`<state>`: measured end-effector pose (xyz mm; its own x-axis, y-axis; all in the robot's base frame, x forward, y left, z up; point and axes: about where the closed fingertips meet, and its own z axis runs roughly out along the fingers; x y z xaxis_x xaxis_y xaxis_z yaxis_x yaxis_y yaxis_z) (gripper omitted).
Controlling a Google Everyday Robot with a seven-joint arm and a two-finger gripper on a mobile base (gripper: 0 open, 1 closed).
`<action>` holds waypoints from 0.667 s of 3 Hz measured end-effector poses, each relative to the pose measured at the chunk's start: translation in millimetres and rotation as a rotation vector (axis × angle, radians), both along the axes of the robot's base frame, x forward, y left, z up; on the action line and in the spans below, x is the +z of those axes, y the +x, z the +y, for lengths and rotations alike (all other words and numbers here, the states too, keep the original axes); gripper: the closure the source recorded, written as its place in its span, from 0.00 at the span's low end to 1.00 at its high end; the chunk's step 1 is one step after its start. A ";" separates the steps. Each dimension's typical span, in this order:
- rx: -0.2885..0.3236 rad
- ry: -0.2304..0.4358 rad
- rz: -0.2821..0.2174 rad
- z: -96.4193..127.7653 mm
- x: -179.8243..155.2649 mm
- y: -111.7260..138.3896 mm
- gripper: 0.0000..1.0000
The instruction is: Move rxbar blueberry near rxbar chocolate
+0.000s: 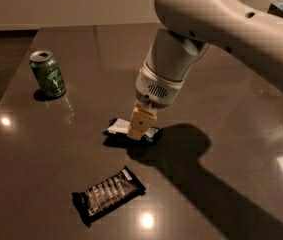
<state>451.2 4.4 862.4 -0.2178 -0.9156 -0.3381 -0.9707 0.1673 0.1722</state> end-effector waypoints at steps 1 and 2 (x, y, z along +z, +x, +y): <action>0.067 -0.016 0.002 4.9 1.5 -13.3 0.86; 0.110 -0.025 0.005 8.8 0.7 -29.3 0.54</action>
Offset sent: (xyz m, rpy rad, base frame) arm -0.0424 0.0095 -0.0019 -0.0347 0.0206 0.1414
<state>421.9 13.2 863.1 -0.1175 -0.9422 -0.3137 -0.9825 0.0644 0.1745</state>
